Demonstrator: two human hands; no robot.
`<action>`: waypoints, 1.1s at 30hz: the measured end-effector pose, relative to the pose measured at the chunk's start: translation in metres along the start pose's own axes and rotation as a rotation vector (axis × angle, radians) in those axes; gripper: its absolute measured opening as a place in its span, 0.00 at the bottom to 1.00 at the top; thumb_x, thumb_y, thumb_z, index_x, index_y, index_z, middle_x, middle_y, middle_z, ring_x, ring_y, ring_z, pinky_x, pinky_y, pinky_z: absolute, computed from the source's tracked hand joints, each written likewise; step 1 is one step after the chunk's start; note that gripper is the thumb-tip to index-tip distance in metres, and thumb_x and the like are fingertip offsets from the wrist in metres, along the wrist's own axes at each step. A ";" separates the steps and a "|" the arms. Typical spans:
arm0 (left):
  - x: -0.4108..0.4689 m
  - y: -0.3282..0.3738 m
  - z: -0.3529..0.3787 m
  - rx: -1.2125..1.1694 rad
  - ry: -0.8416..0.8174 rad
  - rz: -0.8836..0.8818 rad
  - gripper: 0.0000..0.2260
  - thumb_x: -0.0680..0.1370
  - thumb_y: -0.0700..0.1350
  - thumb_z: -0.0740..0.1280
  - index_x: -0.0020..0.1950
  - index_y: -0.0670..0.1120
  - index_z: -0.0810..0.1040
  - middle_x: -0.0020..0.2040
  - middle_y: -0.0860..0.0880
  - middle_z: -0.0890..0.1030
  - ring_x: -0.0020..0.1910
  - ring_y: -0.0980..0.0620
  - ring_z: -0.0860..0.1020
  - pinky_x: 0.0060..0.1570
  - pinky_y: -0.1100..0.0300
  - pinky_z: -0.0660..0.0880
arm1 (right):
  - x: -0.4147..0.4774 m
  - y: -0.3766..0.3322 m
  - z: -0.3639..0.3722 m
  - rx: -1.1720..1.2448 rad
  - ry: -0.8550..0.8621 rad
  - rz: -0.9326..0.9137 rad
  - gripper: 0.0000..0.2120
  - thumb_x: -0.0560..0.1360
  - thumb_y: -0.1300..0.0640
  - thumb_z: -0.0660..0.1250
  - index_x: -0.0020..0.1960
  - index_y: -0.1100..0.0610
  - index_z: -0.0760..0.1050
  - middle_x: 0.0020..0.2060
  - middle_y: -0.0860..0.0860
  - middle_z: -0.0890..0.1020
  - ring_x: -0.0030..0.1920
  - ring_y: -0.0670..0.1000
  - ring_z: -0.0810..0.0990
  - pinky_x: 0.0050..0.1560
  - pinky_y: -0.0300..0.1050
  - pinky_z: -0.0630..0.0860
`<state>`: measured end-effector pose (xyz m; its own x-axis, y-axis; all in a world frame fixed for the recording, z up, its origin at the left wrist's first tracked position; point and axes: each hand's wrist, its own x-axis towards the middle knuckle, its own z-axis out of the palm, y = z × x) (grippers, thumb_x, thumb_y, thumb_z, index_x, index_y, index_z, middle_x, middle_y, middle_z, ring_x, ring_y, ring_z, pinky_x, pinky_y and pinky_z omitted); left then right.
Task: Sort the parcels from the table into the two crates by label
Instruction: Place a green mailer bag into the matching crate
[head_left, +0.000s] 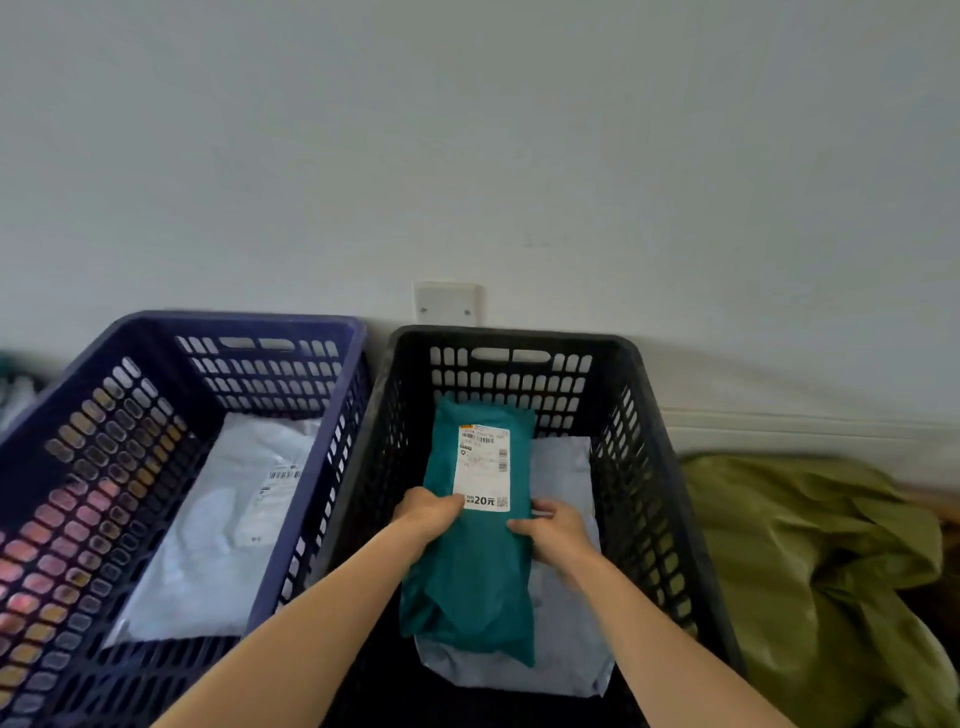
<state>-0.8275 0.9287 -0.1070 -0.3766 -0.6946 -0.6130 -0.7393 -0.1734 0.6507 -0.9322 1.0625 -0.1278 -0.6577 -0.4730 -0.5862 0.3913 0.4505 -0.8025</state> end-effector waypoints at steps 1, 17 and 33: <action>0.004 -0.001 0.002 0.028 0.018 -0.012 0.29 0.75 0.54 0.68 0.70 0.38 0.69 0.65 0.41 0.75 0.62 0.42 0.76 0.60 0.52 0.74 | 0.003 0.001 0.001 -0.013 -0.009 0.011 0.20 0.71 0.69 0.71 0.62 0.63 0.73 0.55 0.58 0.81 0.52 0.57 0.82 0.51 0.49 0.80; 0.037 -0.028 0.023 0.191 0.061 -0.188 0.28 0.81 0.46 0.61 0.75 0.38 0.52 0.72 0.38 0.66 0.68 0.40 0.69 0.65 0.53 0.69 | 0.042 0.031 0.022 -0.168 -0.078 0.052 0.19 0.71 0.75 0.68 0.61 0.70 0.72 0.54 0.60 0.79 0.49 0.54 0.78 0.54 0.49 0.77; -0.010 0.013 -0.010 0.210 0.101 0.040 0.21 0.79 0.37 0.58 0.73 0.42 0.63 0.67 0.41 0.72 0.62 0.43 0.74 0.57 0.56 0.72 | 0.027 -0.039 0.002 -0.324 -0.164 -0.106 0.27 0.73 0.65 0.71 0.69 0.63 0.66 0.61 0.57 0.76 0.55 0.53 0.76 0.56 0.45 0.74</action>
<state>-0.8277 0.9269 -0.0880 -0.3580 -0.7663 -0.5335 -0.8286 -0.0026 0.5598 -0.9635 1.0303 -0.1121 -0.5615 -0.6333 -0.5326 0.0851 0.5960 -0.7984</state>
